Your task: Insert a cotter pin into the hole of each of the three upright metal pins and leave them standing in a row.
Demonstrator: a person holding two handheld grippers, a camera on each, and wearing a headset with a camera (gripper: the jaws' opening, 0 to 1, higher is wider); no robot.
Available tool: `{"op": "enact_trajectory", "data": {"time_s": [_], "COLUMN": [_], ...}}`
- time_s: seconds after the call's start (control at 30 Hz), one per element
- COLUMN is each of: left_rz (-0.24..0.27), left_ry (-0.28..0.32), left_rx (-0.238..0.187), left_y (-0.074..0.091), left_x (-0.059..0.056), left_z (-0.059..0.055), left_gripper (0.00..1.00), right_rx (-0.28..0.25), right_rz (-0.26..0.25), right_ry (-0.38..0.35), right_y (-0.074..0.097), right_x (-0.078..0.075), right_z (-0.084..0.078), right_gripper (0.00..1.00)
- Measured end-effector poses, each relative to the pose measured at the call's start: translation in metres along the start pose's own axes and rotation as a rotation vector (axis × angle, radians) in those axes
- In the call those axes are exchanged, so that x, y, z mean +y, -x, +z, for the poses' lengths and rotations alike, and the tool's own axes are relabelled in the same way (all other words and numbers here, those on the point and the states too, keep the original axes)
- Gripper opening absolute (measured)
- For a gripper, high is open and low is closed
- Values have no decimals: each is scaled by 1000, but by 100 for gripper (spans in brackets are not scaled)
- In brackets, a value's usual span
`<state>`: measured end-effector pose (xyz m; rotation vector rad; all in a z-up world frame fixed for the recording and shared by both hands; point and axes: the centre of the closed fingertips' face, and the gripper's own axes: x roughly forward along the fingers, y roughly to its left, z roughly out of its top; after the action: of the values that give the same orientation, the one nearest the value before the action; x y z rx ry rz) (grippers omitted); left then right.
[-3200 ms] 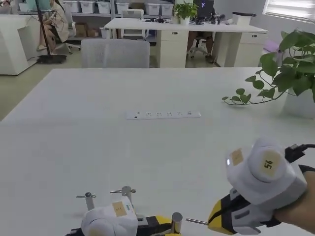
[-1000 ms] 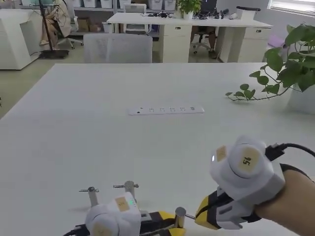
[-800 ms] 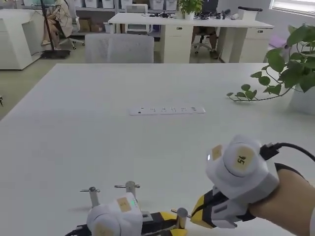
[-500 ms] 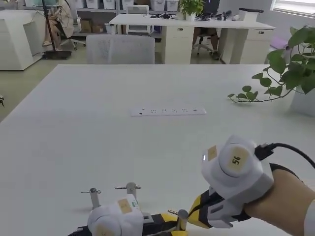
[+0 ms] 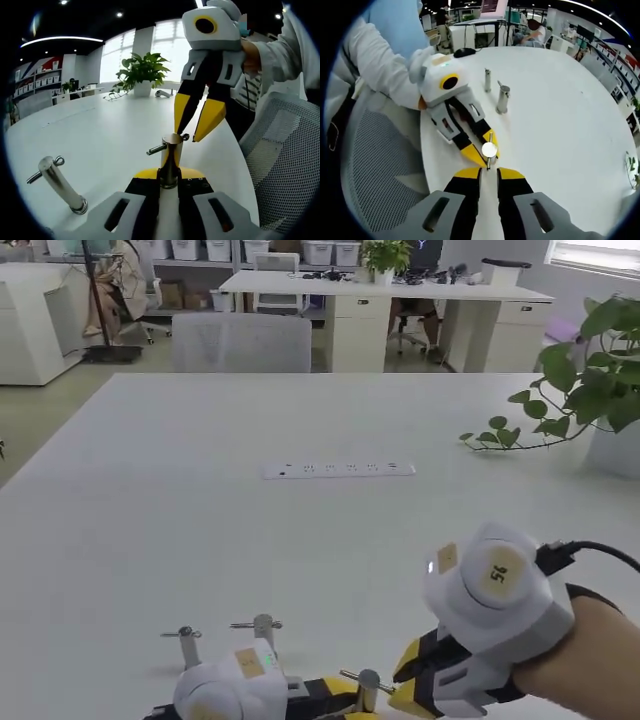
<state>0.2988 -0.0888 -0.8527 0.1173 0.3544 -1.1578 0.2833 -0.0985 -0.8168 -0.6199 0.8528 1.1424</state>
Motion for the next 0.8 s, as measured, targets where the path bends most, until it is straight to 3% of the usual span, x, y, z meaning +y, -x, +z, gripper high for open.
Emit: {"op": "enact_trajectory", "data": {"time_s": [0.37, 0.8], "left_rz": [2, 1], "left_ry": [1, 7], "left_rx": [1, -1], "left_y": [-1, -2], "left_x": [1, 1], "left_z": [0, 1], "left_gripper": [11, 11], "right_rx": [4, -4], "right_rz": [-2, 1], "right_ry": [28, 49], "right_y": [-4, -7], "right_x": [-2, -2], "right_z": [0, 7], "right_gripper": [6, 6]}}
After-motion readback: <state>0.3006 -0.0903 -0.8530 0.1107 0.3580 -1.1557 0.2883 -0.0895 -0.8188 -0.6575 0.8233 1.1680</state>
